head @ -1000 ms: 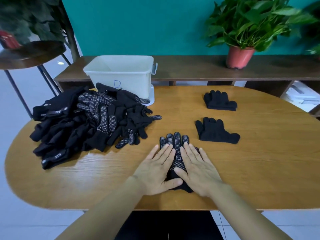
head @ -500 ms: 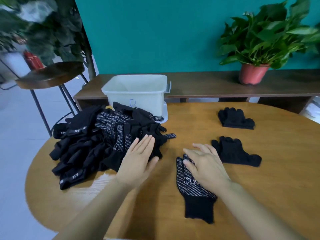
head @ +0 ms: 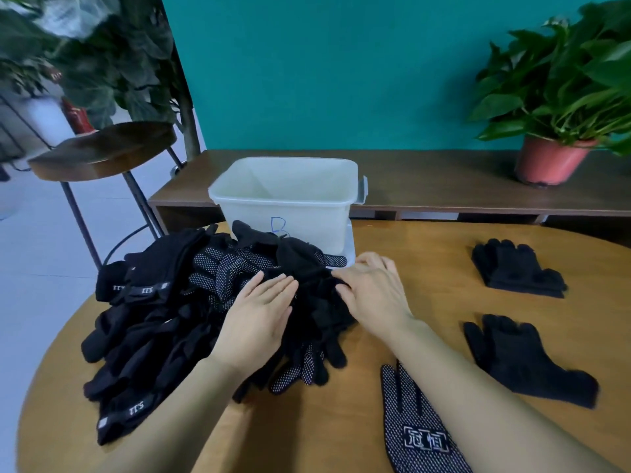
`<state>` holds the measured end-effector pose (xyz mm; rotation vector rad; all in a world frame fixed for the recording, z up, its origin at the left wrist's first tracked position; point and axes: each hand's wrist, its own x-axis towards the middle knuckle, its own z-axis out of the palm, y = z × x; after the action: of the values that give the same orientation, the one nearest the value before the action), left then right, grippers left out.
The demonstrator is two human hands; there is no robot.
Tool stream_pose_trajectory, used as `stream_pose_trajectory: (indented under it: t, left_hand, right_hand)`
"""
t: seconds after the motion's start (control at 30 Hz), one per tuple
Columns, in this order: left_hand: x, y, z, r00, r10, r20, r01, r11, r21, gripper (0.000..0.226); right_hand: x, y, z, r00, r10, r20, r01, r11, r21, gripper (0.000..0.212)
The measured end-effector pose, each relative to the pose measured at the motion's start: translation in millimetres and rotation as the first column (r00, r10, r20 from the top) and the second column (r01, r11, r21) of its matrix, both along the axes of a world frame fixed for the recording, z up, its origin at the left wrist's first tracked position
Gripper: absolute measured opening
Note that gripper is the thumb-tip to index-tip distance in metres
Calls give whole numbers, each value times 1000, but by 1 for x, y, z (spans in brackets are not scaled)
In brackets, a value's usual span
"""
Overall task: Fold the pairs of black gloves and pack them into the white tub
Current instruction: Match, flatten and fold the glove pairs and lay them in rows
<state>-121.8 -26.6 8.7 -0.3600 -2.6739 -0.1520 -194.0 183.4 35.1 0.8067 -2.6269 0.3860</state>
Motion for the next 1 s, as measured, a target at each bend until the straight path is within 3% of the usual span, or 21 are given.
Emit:
stream_pose_trajectory:
  t: [0.1,0.23,0.33,0.43,0.5,0.6,0.7,0.8,0.83,1.0]
  left_hand:
    - [-12,1,-3,1000,-7,-12,7,1000,-13,45]
    - [-17,-1,-2,1000,-15,-5,15,1000,-10,46]
    - [-15,-5,7,1000,-18,-11,19,999,50,48]
    - [-10,-6,33,1000,0,-28,7,971,241,63]
    - [-5,-1,60,998,-28,57,-3,870,494,77]
    - [3,8,102,979,-102,174,-76,612,787,87]
    - [11,13,135,967,-98,236,-157,500,852,74]
    - [19,15,154,976,-90,196,-126,499,857,15]
    - [23,15,160,977,-90,193,-123,504,855,9]
    - [41,13,173,944,-207,256,-157,399,903,20]
  right_hand:
    - [-18,-18,-4,999,28,23,-29,997,78,31]
    - [-30,-24,-9,995,16,95,-27,993,117,26]
    - [-32,-23,11,990,34,139,-30,999,-26,21]
    - [-30,-26,56,969,112,219,-53,964,-261,9]
    - [-25,-27,91,955,180,235,-90,933,-350,11]
    - [-14,-30,134,941,248,231,-145,911,-387,21]
    - [2,-33,162,946,226,232,-134,926,-353,16]
    - [22,-35,179,950,214,226,-128,931,-342,5]
    - [28,-35,183,947,220,234,-128,927,-353,5]
    - [44,-15,191,859,283,428,-101,911,-401,18]
